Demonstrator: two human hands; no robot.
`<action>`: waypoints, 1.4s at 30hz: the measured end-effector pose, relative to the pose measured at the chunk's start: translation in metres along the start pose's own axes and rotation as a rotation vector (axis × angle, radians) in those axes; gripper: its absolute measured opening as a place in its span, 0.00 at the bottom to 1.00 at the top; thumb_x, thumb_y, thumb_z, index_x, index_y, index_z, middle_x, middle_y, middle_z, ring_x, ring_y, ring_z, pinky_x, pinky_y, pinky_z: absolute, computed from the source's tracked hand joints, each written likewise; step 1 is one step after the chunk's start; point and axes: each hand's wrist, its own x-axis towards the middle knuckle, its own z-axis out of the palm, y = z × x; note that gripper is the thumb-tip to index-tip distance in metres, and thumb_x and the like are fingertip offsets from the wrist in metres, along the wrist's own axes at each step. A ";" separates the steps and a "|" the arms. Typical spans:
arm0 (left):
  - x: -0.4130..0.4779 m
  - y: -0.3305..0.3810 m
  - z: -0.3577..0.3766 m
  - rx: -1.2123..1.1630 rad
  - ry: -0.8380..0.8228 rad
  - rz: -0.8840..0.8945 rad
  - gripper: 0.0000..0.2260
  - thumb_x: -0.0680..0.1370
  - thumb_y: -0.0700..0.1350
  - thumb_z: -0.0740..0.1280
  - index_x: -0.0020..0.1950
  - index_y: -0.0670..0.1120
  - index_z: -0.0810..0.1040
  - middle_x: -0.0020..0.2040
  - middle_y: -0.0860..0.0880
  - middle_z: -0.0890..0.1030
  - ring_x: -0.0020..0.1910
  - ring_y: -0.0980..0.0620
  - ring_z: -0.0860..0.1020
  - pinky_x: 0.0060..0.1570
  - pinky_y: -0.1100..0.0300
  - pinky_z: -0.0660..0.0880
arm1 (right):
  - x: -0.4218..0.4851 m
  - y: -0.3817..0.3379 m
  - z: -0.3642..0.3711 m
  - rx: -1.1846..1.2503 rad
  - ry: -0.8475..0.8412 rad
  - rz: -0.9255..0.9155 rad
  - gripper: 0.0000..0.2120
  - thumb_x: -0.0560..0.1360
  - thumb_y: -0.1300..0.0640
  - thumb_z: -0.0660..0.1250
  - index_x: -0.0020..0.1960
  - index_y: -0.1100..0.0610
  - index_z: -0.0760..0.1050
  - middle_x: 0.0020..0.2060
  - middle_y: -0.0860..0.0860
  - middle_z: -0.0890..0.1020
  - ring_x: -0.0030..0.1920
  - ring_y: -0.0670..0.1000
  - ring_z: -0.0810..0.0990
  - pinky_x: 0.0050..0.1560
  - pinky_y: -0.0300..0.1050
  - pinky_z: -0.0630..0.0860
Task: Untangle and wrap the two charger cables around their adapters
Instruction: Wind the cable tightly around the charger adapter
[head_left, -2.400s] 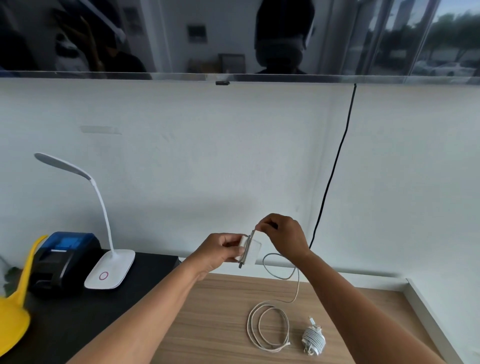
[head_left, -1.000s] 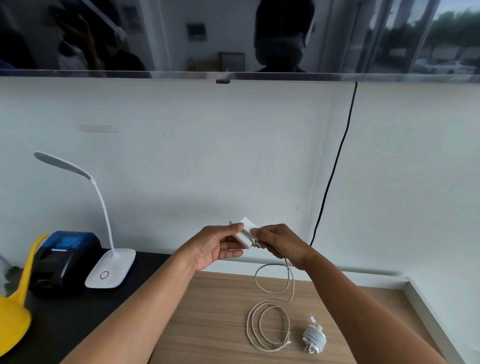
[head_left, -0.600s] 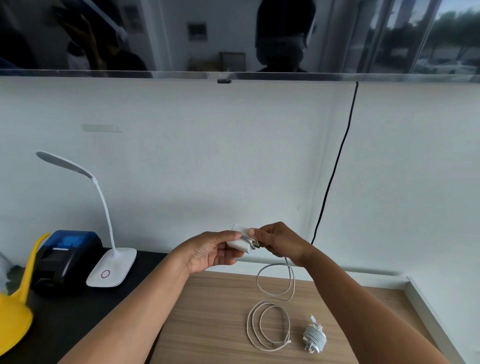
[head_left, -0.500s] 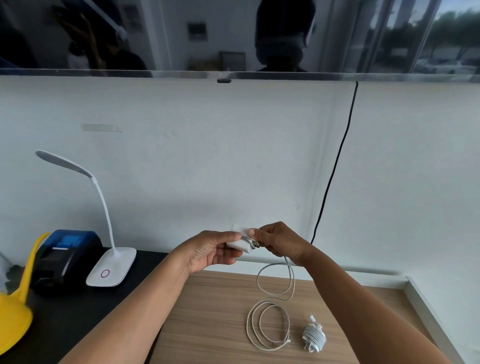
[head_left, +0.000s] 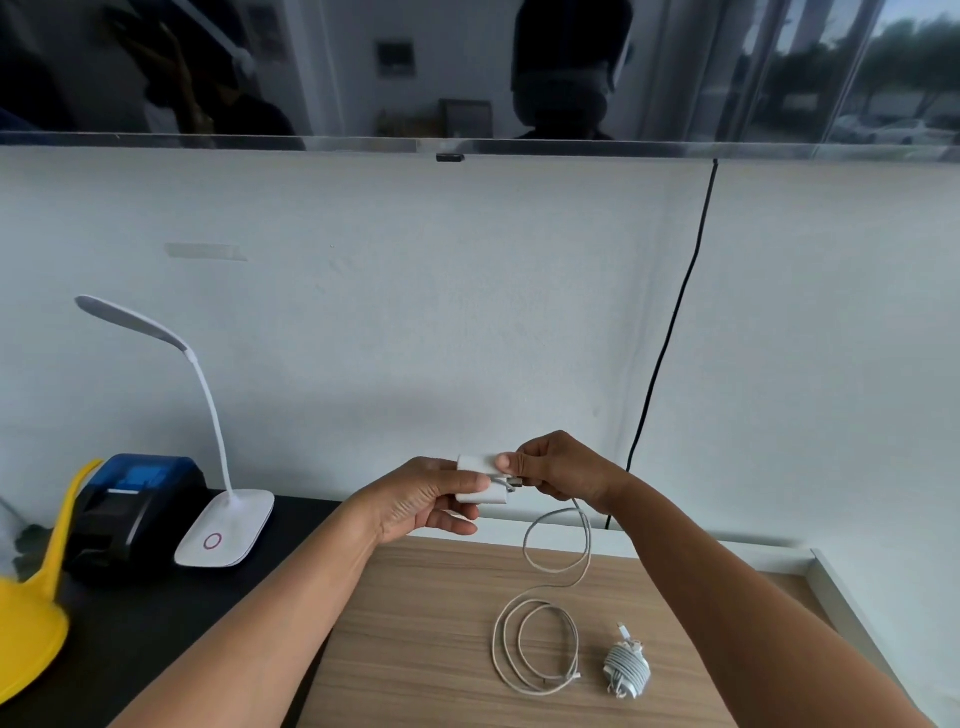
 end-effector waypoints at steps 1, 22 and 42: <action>0.000 -0.001 0.001 0.000 0.017 0.010 0.23 0.65 0.49 0.78 0.55 0.38 0.82 0.41 0.45 0.80 0.40 0.50 0.80 0.42 0.54 0.82 | 0.001 -0.001 0.000 -0.011 0.011 0.008 0.25 0.67 0.38 0.73 0.32 0.57 0.69 0.27 0.51 0.64 0.26 0.48 0.57 0.27 0.40 0.54; 0.008 -0.009 0.000 0.305 0.328 0.089 0.15 0.66 0.47 0.80 0.50 0.43 0.85 0.46 0.44 0.86 0.43 0.46 0.85 0.48 0.51 0.82 | -0.002 -0.009 -0.010 0.180 0.145 0.191 0.11 0.78 0.57 0.65 0.49 0.64 0.83 0.26 0.48 0.64 0.25 0.47 0.57 0.25 0.38 0.53; 0.020 -0.006 0.002 -0.094 0.414 0.095 0.14 0.69 0.43 0.78 0.50 0.38 0.84 0.41 0.44 0.82 0.35 0.48 0.81 0.42 0.52 0.83 | -0.018 -0.002 0.026 0.155 0.097 0.125 0.10 0.75 0.58 0.64 0.48 0.60 0.83 0.27 0.51 0.72 0.23 0.47 0.61 0.26 0.38 0.56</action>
